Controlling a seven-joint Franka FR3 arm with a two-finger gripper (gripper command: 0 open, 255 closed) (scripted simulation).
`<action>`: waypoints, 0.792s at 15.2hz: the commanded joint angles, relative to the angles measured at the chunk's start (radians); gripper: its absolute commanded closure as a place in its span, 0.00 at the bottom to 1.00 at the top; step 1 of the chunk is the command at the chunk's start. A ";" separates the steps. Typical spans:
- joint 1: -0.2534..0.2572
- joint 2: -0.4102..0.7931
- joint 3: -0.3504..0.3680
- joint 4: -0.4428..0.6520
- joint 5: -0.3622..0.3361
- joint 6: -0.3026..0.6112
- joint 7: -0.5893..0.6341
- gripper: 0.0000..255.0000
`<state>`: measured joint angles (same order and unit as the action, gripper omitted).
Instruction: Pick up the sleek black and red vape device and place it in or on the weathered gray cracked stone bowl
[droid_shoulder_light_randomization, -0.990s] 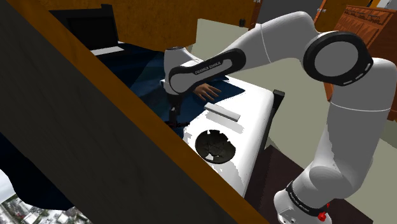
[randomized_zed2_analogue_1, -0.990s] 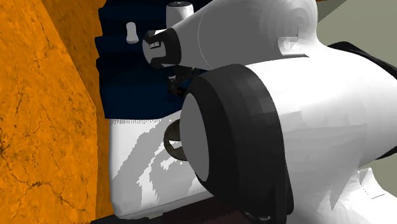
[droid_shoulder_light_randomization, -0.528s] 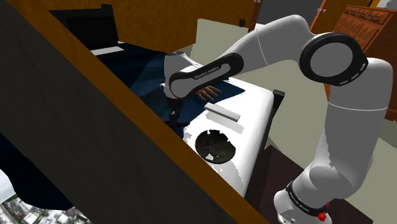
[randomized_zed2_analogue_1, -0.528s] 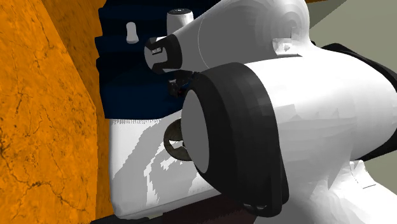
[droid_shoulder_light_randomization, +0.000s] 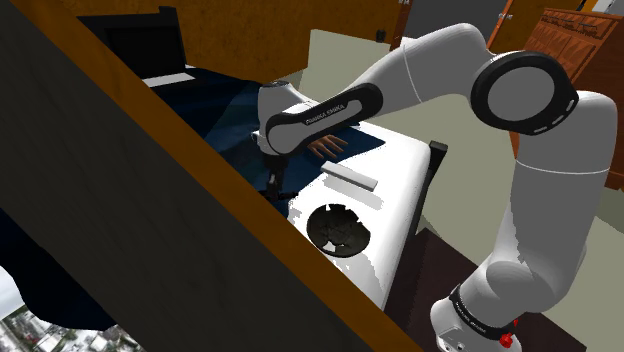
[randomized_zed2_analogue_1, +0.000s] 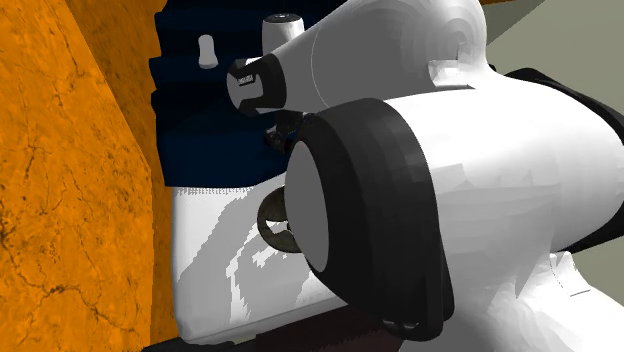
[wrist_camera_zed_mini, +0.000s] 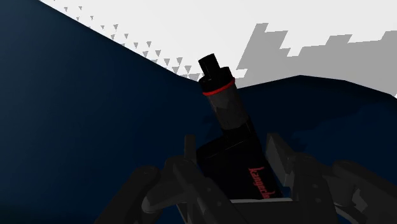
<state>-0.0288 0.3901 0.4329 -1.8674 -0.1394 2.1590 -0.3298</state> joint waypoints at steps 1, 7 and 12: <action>0.000 0.000 0.000 0.000 0.000 0.000 0.000 1.00; -0.003 -0.014 0.004 0.008 0.008 -0.022 -0.004 1.00; -0.008 -0.048 0.012 0.033 0.025 -0.077 -0.013 1.00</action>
<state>-0.0347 0.3487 0.4437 -1.8424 -0.1181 2.0959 -0.3387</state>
